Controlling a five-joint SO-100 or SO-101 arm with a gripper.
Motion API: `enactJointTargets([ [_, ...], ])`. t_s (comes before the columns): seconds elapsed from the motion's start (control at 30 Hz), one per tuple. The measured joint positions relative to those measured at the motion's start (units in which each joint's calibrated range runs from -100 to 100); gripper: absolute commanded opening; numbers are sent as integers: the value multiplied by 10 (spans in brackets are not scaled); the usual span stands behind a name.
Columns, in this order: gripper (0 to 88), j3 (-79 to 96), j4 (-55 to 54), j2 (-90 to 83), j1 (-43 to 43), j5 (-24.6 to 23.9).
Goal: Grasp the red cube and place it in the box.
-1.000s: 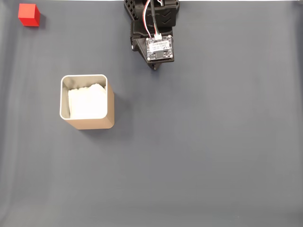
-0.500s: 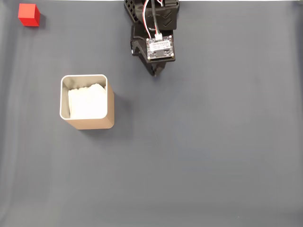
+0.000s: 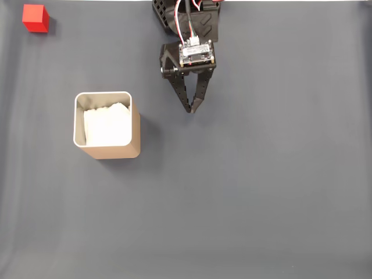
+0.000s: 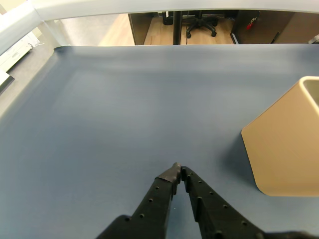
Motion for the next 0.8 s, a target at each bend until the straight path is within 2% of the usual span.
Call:
enactJointTargets([
  [0.6,11,-340,-25,253,-9,-7],
  [0.8,4,-434,-24,306,20,-6],
])
